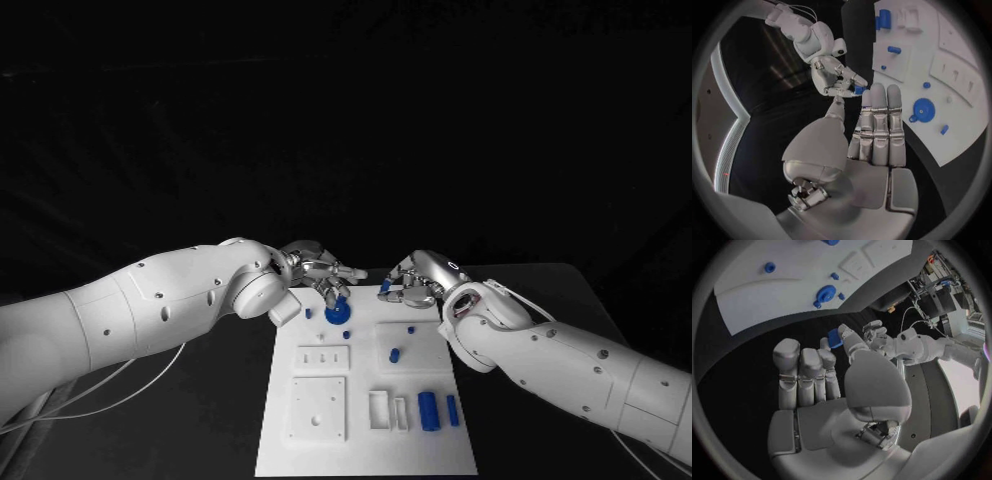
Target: Assemble the parts on the task board
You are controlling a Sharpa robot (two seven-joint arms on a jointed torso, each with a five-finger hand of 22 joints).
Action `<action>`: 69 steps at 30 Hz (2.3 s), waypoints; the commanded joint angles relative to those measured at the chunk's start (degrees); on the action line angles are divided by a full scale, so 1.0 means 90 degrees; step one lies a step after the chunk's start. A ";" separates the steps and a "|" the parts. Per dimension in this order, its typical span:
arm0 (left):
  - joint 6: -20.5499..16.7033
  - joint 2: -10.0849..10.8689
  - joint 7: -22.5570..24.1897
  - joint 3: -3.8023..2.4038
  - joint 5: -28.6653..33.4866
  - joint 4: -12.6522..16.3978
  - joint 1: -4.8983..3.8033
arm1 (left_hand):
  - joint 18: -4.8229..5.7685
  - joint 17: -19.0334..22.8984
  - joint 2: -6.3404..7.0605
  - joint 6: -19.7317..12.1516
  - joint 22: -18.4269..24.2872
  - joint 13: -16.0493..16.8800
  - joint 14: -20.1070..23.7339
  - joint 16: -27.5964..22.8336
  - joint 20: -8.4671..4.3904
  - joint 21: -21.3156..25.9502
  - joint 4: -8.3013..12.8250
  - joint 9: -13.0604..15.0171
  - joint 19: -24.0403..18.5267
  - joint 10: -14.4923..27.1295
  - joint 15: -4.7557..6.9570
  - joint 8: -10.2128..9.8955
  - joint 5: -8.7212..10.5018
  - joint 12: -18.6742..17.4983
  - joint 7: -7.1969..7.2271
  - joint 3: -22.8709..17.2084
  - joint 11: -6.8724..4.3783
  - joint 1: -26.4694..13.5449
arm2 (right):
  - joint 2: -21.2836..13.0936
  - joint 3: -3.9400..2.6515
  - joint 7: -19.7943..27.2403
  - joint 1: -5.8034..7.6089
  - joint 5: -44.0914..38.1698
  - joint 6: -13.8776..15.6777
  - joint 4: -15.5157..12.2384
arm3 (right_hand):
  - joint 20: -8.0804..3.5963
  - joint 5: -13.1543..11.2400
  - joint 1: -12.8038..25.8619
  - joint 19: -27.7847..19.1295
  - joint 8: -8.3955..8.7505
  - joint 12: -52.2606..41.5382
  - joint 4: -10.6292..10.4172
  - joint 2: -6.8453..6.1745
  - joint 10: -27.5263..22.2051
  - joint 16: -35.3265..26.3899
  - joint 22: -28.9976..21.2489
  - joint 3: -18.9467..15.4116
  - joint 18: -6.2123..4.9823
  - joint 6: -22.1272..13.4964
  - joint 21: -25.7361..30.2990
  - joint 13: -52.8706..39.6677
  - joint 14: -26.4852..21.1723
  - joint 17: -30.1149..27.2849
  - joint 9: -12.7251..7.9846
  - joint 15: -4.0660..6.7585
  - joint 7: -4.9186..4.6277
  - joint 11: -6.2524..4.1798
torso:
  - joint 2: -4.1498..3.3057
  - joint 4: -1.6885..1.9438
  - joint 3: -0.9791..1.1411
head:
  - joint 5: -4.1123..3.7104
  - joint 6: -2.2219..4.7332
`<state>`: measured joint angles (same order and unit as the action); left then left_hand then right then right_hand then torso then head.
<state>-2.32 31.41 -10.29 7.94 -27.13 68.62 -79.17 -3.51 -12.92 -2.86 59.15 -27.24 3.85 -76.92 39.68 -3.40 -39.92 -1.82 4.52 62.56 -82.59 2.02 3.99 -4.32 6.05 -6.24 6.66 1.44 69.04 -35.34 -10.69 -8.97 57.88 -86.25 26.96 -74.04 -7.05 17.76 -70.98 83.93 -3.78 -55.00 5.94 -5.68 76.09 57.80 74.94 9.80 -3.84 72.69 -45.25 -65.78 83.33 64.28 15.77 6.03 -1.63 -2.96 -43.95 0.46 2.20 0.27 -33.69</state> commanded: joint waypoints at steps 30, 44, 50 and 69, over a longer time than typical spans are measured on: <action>0.0809 -0.0593 -0.1047 0.0032 -0.0928 -0.0390 -0.0052 | 0.0023 -0.0200 -0.0114 0.0297 -0.0831 0.0000 -0.0138 0.0623 -0.0056 -0.0168 0.0049 0.0318 0.0093 0.0102 0.0083 -0.0026 -0.0335 -0.0140 0.0097 -0.0102 -0.0036 -0.0249 | 0.0210 0.0116 -0.0143 0.0081 -0.0139 -0.0543 -0.0225 | -0.0047 0.0014 -0.0057 0.0149 0.0018 0.0027 -0.0063 0.0005 -0.0012 0.0006 0.0615 -0.0051 0.0070 0.0079 0.0018 0.0010 0.0002 -0.0004 -0.0010 0.0037 0.0088 -0.0030 | 0.0003 0.0001 -0.0004 | 0.0060 -0.0018; 0.0906 -0.0673 -0.0910 0.0032 -0.0813 -0.0373 -0.0056 | 0.0040 -0.0197 -0.0507 0.0418 -0.0925 -0.0008 -0.0187 0.0613 -0.0084 -0.0126 0.0219 0.0311 0.0118 0.0044 0.0111 -0.0024 -0.0465 -0.0210 0.0150 -0.0307 -0.0072 0.0007 | 0.0259 0.0117 -0.0197 0.0083 -0.0179 -0.0787 -0.0245 | -0.0043 0.0022 -0.0063 0.0140 0.0018 0.0041 -0.0079 0.0011 -0.0024 -0.0016 0.0611 -0.0078 0.0073 0.0072 0.0046 0.0017 -0.0003 -0.0015 -0.0024 0.0033 0.0085 -0.0027 | -0.0001 -0.0004 -0.0009 | 0.0073 -0.0047; 0.0883 -0.0666 -0.0846 0.0030 -0.0709 -0.0338 -0.0057 | 0.0047 -0.0200 -0.0699 0.0468 -0.0972 -0.0010 -0.0203 0.0605 -0.0094 -0.0094 0.0337 0.0329 0.0130 0.0040 0.0118 -0.0031 -0.0513 -0.0226 0.0177 -0.0410 -0.0081 0.0088 | 0.0289 0.0118 -0.0194 0.0083 -0.0185 -0.0810 -0.0227 | -0.0043 0.0029 -0.0066 0.0137 0.0018 0.0049 -0.0080 0.0014 -0.0030 -0.0024 0.0609 -0.0081 0.0072 0.0069 0.0057 0.0021 -0.0005 -0.0020 -0.0027 0.0032 0.0083 -0.0025 | -0.0003 -0.0001 -0.0016 | 0.0057 -0.0064; 0.0669 -0.0598 -0.0828 0.0028 -0.0759 -0.0341 -0.0056 | 0.0058 -0.0227 -0.0818 0.0695 -0.1255 -0.0016 -0.0233 0.0572 -0.0145 -0.0022 0.1166 0.2365 0.0132 -0.0082 0.0170 0.0198 0.0125 -0.0228 0.0387 -0.2375 -0.0158 -0.0108 | 0.0289 0.0140 -0.0198 0.0081 -0.0201 -0.0879 -0.0175 | -0.0040 0.0036 -0.0075 0.0133 0.0017 0.0056 -0.0073 0.0027 -0.0043 -0.0037 0.0607 -0.0093 0.0072 0.0064 0.0070 0.0023 -0.0008 -0.0026 -0.0037 0.0030 0.0080 -0.0021 | 0.0005 -0.0002 -0.0009 | 0.0042 -0.0088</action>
<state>4.27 25.97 -19.62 8.39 -34.58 65.36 -79.47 -3.52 -14.89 -10.79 63.33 -38.42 3.67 -78.93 45.00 -4.51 -40.31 7.09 15.90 63.69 -83.05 3.39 4.10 -3.27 4.04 -5.13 -11.99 -0.01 68.99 -32.66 -9.63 -10.40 58.79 -87.48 20.57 -75.79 -7.05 17.97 -71.21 83.93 -3.46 -54.75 5.46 -5.44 76.09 57.79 74.91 9.01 -3.90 73.06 -44.92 -65.65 83.33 64.09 15.33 6.02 -1.23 -2.95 -43.93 0.49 2.13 0.64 -34.50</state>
